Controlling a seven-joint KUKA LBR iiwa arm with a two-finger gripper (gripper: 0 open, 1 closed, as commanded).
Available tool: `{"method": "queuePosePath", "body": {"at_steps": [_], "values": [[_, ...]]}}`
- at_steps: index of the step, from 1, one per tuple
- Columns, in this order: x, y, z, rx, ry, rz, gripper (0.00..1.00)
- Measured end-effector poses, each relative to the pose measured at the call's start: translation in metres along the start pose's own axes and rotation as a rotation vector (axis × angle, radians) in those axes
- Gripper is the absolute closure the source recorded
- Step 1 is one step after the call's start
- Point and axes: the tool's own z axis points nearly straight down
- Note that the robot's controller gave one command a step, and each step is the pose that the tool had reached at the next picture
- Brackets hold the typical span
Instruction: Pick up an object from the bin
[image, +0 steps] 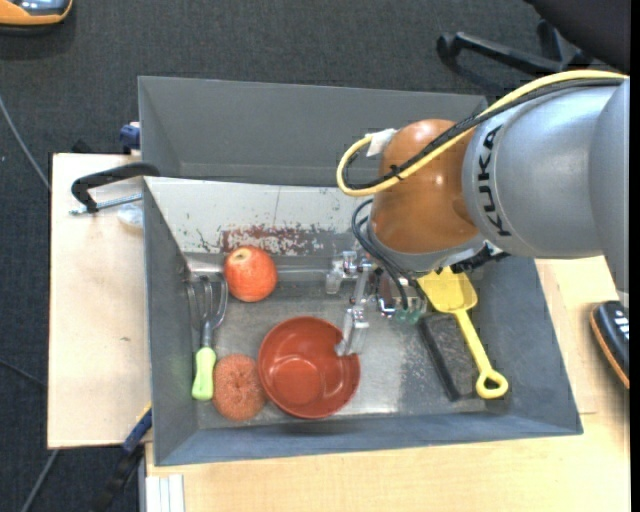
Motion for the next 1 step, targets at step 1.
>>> {"method": "queuePosePath", "body": {"at_steps": [1], "values": [[0.0629, 0.0429, 0.0626, -0.003, -0.009, -0.284, 0.00]]}}
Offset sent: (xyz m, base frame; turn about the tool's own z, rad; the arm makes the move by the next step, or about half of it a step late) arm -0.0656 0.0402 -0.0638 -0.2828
